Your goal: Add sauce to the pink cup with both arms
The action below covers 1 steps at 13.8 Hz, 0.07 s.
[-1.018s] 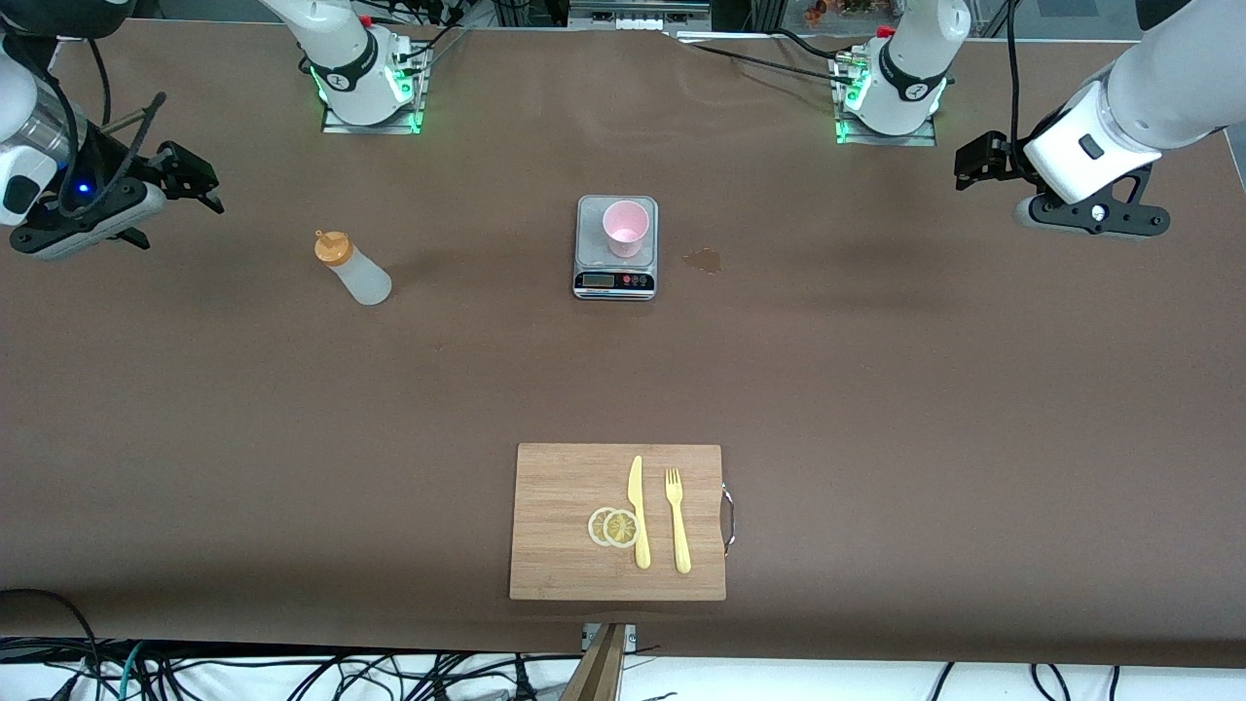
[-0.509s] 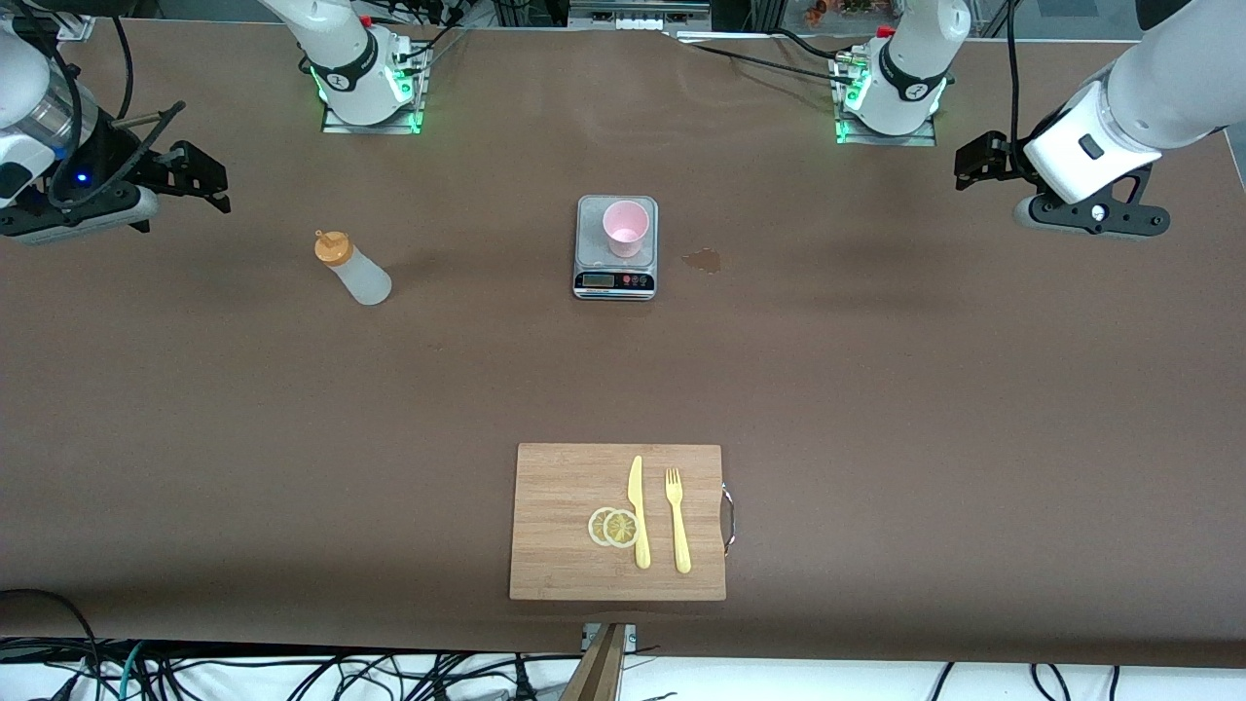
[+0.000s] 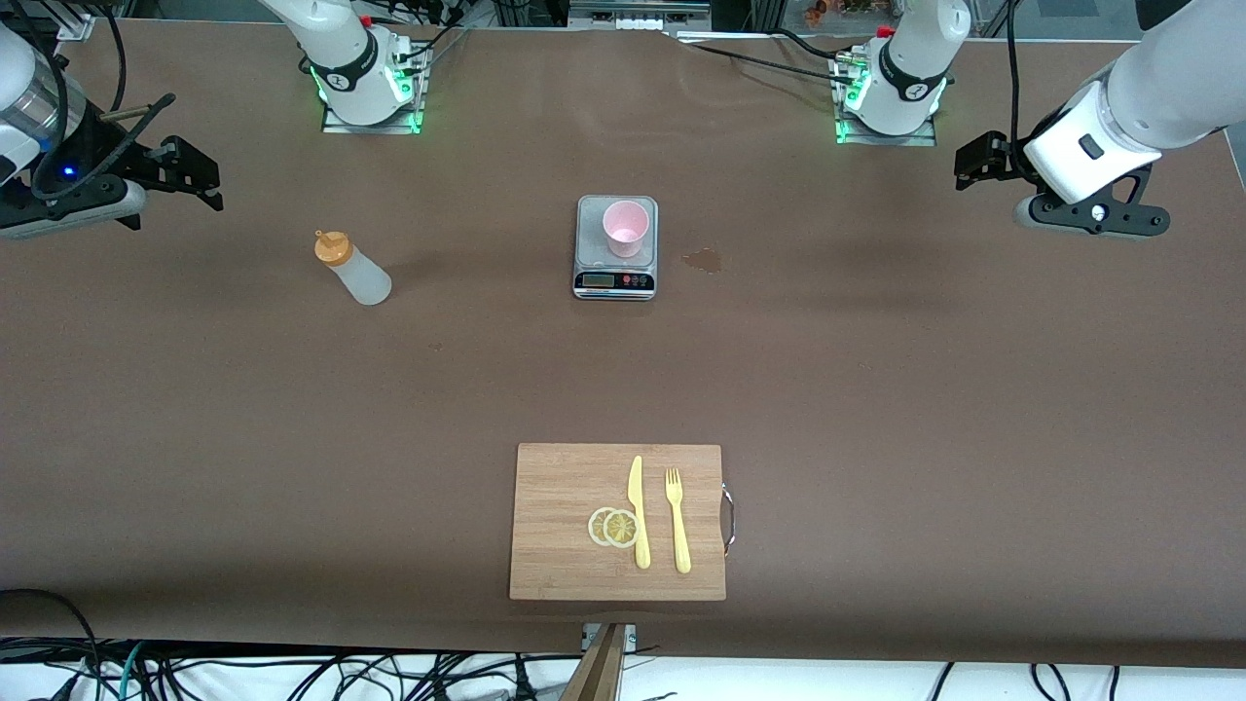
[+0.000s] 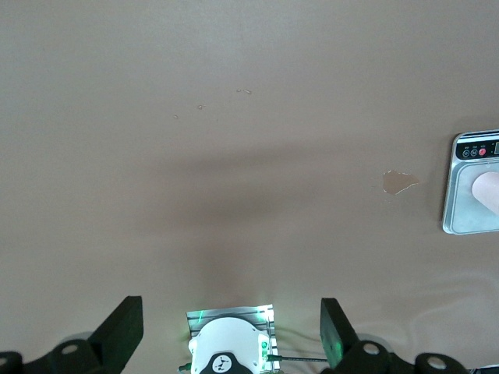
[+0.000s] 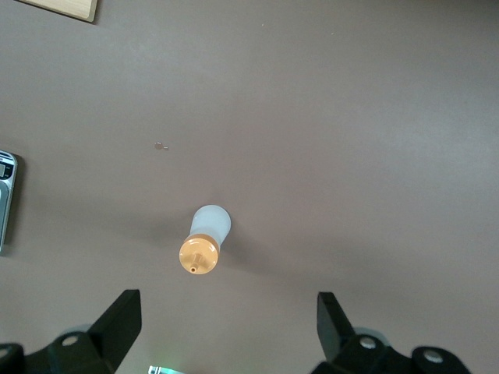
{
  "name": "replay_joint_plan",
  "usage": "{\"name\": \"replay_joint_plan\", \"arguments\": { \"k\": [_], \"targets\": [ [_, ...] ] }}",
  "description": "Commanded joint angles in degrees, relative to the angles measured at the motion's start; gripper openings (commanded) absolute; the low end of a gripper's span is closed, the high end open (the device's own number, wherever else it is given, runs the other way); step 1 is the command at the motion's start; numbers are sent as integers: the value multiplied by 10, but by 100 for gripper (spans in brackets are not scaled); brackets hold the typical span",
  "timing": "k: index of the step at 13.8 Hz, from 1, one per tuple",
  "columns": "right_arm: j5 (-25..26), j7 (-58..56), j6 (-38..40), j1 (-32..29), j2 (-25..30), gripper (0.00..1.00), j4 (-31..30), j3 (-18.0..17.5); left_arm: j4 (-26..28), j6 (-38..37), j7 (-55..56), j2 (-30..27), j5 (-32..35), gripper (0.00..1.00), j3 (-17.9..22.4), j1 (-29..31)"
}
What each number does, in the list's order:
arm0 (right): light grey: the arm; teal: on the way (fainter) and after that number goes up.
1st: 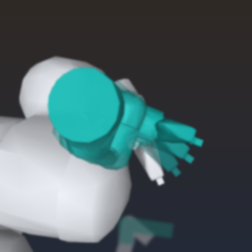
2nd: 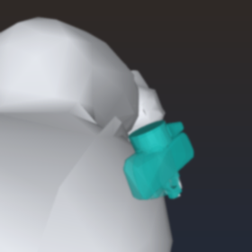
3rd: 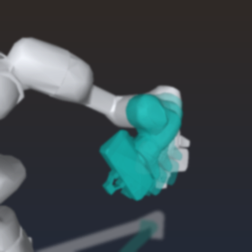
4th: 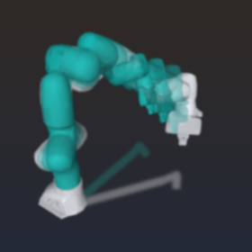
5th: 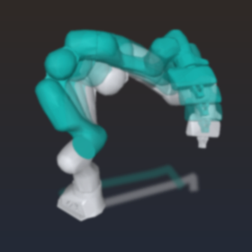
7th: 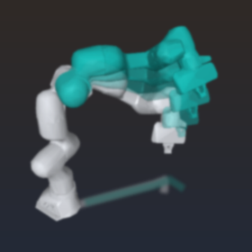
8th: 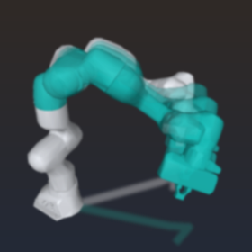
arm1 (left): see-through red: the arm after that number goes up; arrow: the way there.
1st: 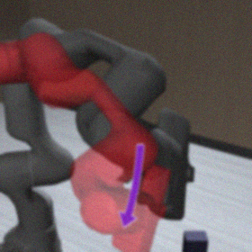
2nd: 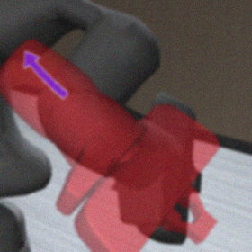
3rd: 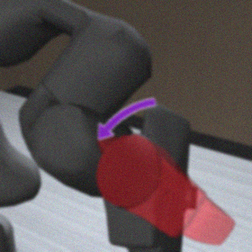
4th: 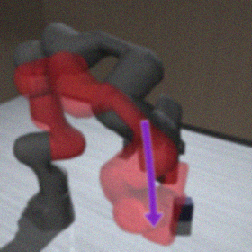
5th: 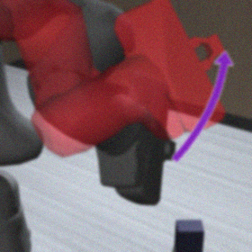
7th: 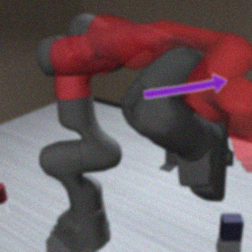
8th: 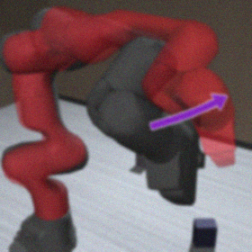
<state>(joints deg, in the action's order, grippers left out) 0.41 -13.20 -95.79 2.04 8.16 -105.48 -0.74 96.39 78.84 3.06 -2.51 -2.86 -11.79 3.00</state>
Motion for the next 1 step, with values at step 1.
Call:
{"name": "replay_joint_plan", "arguments": {
  "k": [1],
  "targets": [
    [9, 11, 12, 4, 6, 100, 8, 2, -13, -10, 1, 4, 11, 100, -1, -1]
  ]
}}
